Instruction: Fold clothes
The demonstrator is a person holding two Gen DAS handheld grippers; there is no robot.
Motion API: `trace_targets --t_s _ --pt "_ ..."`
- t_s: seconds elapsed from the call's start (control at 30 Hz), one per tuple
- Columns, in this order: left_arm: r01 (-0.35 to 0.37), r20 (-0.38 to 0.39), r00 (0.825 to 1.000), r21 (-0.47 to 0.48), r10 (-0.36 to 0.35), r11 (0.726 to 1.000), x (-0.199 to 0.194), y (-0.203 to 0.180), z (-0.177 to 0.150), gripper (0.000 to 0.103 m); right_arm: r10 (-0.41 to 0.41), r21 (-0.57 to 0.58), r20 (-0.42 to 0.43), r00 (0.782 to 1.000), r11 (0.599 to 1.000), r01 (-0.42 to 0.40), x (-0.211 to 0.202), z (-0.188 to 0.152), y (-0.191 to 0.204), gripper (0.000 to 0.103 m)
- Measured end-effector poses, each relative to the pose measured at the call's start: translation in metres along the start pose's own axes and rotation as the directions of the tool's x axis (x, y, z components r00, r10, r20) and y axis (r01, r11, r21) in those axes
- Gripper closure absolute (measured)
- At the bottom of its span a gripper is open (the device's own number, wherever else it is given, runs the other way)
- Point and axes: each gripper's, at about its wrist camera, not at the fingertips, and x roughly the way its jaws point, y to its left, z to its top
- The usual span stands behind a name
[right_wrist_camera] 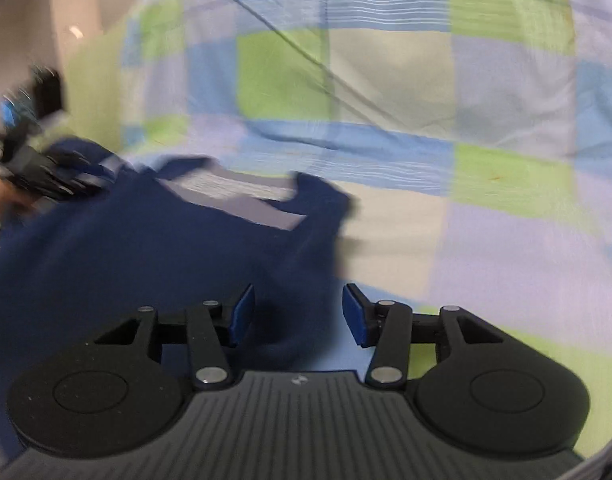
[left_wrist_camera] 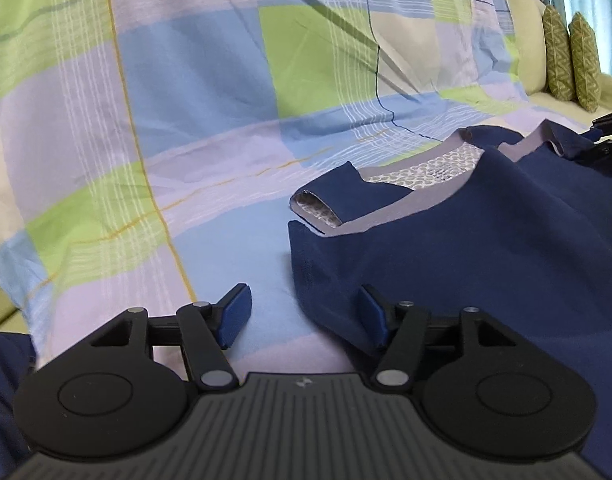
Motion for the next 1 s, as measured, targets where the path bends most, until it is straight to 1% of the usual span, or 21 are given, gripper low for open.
trace_targets --t_s 0.03,0.07,0.17,0.23,0.3,0.33,0.37,0.4,0.43,0.47,0.53,0.6,0.63,0.7,0.77,0.8,0.9,0.93,1.0 --pt "0.019 -0.003 1.0 -0.014 -0.019 1.0 0.003 0.002 0.002 0.042 -0.016 0.057 0.031 0.999 0.998 0.014 -0.003 0.002 -0.006 0.059" --pt "0.04 -0.006 0.999 -0.028 -0.04 0.999 0.004 0.004 0.003 0.042 0.004 0.094 0.039 0.999 0.996 -0.007 -0.004 0.003 -0.009 0.059" --pt "0.077 -0.019 0.997 -0.049 -0.078 0.996 0.011 0.006 0.007 0.042 0.061 0.05 -0.014 0.998 0.997 -0.06 0.002 0.004 -0.001 0.059" --pt "0.085 -0.026 0.996 -0.054 -0.086 0.995 0.015 0.005 0.008 0.042 0.06 0.026 -0.034 0.998 0.998 -0.059 0.007 0.003 0.003 0.059" --pt "0.09 -0.03 0.995 -0.056 -0.092 0.994 0.018 0.004 0.01 0.045 0.048 0.037 -0.022 0.999 0.998 -0.047 0.011 0.005 0.001 0.061" --pt "0.092 -0.033 0.995 -0.057 -0.094 0.994 0.019 0.003 0.011 0.052 0.041 0.059 -0.013 0.999 0.997 -0.04 0.013 0.007 -0.003 0.064" --pt "0.092 -0.036 0.995 -0.059 -0.095 0.994 0.02 0.002 0.011 0.065 0.033 0.085 -0.003 0.999 0.996 -0.033 0.016 0.009 -0.008 0.071" --pt "0.092 -0.04 0.995 -0.061 -0.094 0.994 0.02 0.001 0.01 0.073 0.036 0.104 -0.004 0.999 0.994 -0.035 0.018 0.01 -0.011 0.084" --pt "0.086 -0.042 0.995 -0.061 -0.089 0.994 0.02 0.0 0.009 0.085 0.042 0.122 -0.007 0.999 0.992 -0.041 0.02 0.011 -0.013 0.093" --pt "0.082 -0.038 0.996 -0.059 -0.085 0.995 0.019 -0.001 0.007 0.093 0.042 0.135 -0.006 0.999 0.99 -0.041 0.02 0.011 -0.014 0.098" --pt "0.07 -0.013 0.997 -0.062 -0.071 0.996 0.013 -0.004 0.002 0.098 0.036 0.158 0.001 0.999 0.987 -0.036 0.018 0.011 -0.014 0.1" --pt "0.05 0.024 0.999 -0.068 -0.049 0.996 0.004 -0.007 -0.002 0.1 0.016 0.177 0.0 1.0 0.984 -0.016 0.011 0.008 -0.009 0.101" --pt "0.033 0.07 0.997 -0.083 -0.027 0.996 -0.007 -0.008 -0.003 0.101 0.013 0.18 0.002 1.0 0.984 -0.014 0.007 0.007 -0.006 0.101" --pt "0.016 0.136 0.991 -0.112 -0.001 0.994 -0.025 -0.007 -0.001 0.101 0.02 0.188 0.043 0.999 0.982 -0.028 -0.006 0.007 -0.002 0.101" --pt "0.017 0.206 0.978 -0.144 0.013 0.989 -0.045 0.0 0.012 0.1 0.02 0.228 0.133 0.991 0.972 -0.051 -0.027 0.017 -0.004 0.101" --pt "0.015 0.223 0.975 -0.148 0.018 0.989 -0.05 0.002 0.016 0.1 0.016 0.236 0.155 0.988 0.97 -0.053 -0.032 0.022 -0.006 0.101" --pt "-0.021 0.25 0.966 -0.148 0.058 0.989 -0.048 0.013 0.044 0.1 -0.001 0.26 0.212 0.977 0.964 -0.055 -0.031 0.047 -0.017 0.101" --pt "-0.026 0.238 0.969 -0.152 0.063 0.988 -0.041 0.017 0.051 0.1 -0.008 0.268 0.226 0.974 0.962 -0.054 -0.028 0.055 -0.021 0.101" --pt "-0.036 0.2 0.977 -0.159 0.068 0.987 -0.023 0.024 0.062 0.1 -0.016 0.276 0.222 0.975 0.96 -0.047 -0.017 0.064 -0.027 0.101"
